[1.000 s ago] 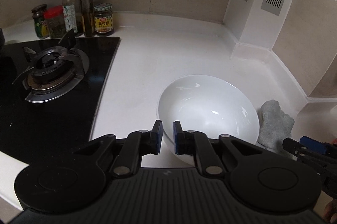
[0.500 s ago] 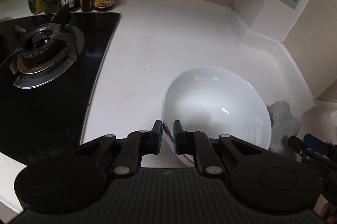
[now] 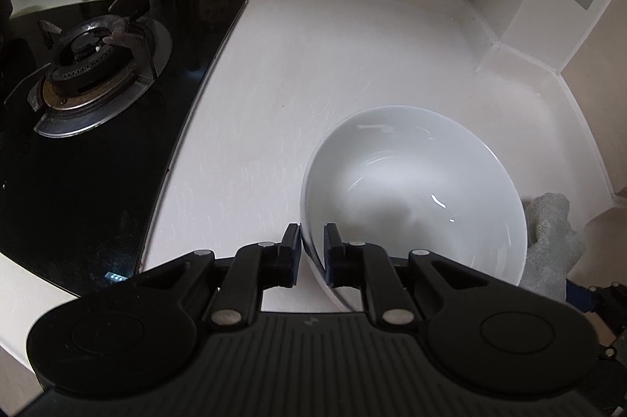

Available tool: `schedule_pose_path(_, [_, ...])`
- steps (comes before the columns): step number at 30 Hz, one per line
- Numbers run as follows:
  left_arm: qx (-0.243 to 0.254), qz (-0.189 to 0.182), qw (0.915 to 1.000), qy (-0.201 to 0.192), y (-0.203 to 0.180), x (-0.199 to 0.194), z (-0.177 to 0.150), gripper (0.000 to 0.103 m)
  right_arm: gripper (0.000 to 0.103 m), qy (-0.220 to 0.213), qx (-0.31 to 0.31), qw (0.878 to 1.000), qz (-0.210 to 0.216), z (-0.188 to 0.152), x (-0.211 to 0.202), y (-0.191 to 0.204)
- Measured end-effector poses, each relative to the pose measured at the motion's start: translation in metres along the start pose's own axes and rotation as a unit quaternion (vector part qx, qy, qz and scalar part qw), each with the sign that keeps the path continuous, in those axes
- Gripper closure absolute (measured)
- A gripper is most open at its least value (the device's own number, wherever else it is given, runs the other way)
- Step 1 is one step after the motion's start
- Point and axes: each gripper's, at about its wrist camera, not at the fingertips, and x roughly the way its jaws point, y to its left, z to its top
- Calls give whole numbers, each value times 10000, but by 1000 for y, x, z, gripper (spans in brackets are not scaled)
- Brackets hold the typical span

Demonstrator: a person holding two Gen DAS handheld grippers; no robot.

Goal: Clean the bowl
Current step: 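Grasp the grey towel with the right tool while the left tool grips the bowl rim, then lift the bowl with the left tool while the right tool brings the towel inside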

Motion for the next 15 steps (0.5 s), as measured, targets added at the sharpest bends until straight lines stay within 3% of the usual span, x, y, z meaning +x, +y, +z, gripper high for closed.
schedule_pose_path(2, [-63,-31,10000,42,2,2,1,89,91,-5,-7,10000,-4,-3,4,-2])
schedule_pose_path(4, [-88,-53,9999,53,3,2,1,89,94,-17,149,9997,211,-1,4,-10])
schedule_pose_path(9, [-158,-126,9998,94,5,3,2,89,95,-566,352,9949,754,20,-25,-39])
schedule_pose_path(13, [-215,-231,9994,112,8,4,4,89,95,-1476,-168,9733,1752,63,-71,-48])
schedule_pose_path(15, [-273,-349,9989,179,12,4,5,89,95,-1624,-717,9594,2193,85,-81,-40])
